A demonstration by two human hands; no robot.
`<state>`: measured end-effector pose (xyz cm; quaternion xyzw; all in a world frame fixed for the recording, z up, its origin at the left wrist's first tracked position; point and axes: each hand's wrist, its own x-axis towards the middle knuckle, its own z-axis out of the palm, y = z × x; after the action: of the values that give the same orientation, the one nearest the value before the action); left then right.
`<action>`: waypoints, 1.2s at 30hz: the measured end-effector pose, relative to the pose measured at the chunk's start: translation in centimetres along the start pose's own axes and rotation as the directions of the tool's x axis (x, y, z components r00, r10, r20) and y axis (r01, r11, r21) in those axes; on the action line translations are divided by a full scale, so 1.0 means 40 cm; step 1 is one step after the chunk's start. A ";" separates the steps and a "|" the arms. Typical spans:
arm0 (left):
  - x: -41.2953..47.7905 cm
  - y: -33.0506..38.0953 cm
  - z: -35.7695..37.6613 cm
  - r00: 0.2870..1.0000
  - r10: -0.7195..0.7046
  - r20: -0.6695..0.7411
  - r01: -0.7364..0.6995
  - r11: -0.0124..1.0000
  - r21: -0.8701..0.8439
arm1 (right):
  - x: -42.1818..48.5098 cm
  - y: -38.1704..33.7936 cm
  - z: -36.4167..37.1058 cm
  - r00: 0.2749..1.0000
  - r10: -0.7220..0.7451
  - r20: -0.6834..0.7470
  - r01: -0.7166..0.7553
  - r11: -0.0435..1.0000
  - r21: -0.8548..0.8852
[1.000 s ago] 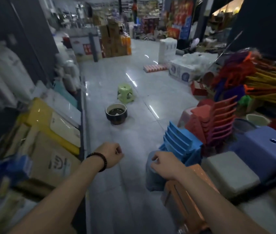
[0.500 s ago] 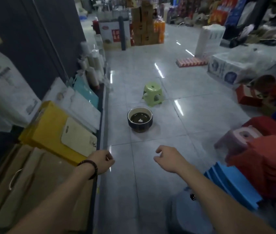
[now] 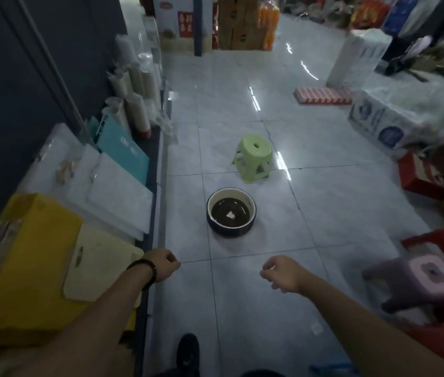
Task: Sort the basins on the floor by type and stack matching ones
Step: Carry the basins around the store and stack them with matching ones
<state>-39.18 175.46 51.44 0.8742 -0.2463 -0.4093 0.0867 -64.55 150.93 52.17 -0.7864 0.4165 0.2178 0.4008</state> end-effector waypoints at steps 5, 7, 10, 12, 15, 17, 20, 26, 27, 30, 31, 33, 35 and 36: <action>0.277 0.078 -0.177 0.998 -0.057 -0.007 0.057 0.996 -0.075 | 0.246 -0.082 -0.158 0.997 0.032 -0.069 -0.029 0.999 0.045; 0.397 0.119 -0.218 0.997 -0.071 -0.020 0.068 0.991 -0.119 | 0.369 -0.104 -0.215 0.996 0.037 -0.080 -0.031 0.997 0.076; 0.590 0.181 -0.265 0.994 -0.107 -0.028 0.100 0.977 -0.186 | 0.584 -0.112 -0.287 0.993 0.087 -0.086 -0.072 0.984 0.160; 0.720 0.215 -0.283 0.989 -0.146 -0.022 0.137 0.962 -0.235 | 0.740 -0.100 -0.323 0.990 0.128 -0.052 -0.114 0.969 0.218; 0.926 0.249 -0.281 0.973 -0.226 -0.043 0.198 0.920 -0.339 | 0.993 -0.073 -0.353 0.982 0.190 -0.017 -0.176 0.938 0.299; 1.087 0.258 -0.238 0.954 -0.295 -0.047 0.252 0.879 -0.404 | 1.173 -0.027 -0.342 0.966 0.260 0.006 -0.247 0.909 0.336; 1.298 0.250 -0.144 0.916 -0.387 0.106 0.386 0.776 -0.498 | 1.420 0.061 -0.272 0.938 0.341 0.065 -0.341 0.869 0.359; 1.696 0.237 0.073 0.837 -0.434 0.334 0.547 0.650 -0.527 | 1.803 0.233 -0.124 0.878 0.466 0.110 -0.455 0.740 0.495; 1.767 0.234 0.102 0.829 -0.418 0.371 0.559 0.641 -0.527 | 1.864 0.267 -0.103 0.875 0.475 0.092 -0.450 0.728 0.517; 1.962 0.191 0.179 0.806 -0.364 0.468 0.592 0.530 -0.608 | 2.012 0.313 -0.063 0.853 0.518 0.064 -0.445 0.660 0.605; 2.015 0.171 0.204 0.801 -0.353 0.484 0.599 0.460 -0.655 | 2.050 0.333 -0.047 0.846 0.527 0.081 -0.440 0.606 0.663; 2.106 0.116 0.255 0.796 -0.331 0.507 0.598 0.303 -0.742 | 2.113 0.376 -0.018 0.832 0.530 0.165 -0.444 0.457 0.770; 2.179 0.061 0.295 0.821 -0.249 0.514 0.564 0.210 -0.799 | 2.160 0.417 0.008 0.844 0.484 0.229 -0.421 0.337 0.842; 2.211 0.036 0.311 0.834 -0.198 0.515 0.549 0.194 -0.813 | 2.182 0.439 0.026 0.865 0.441 0.240 -0.393 0.296 0.870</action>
<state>-1.08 130.47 -15.65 0.6114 0.2551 -0.6067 0.4393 -30.39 104.01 -15.35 -0.3160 0.6640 0.0393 0.6765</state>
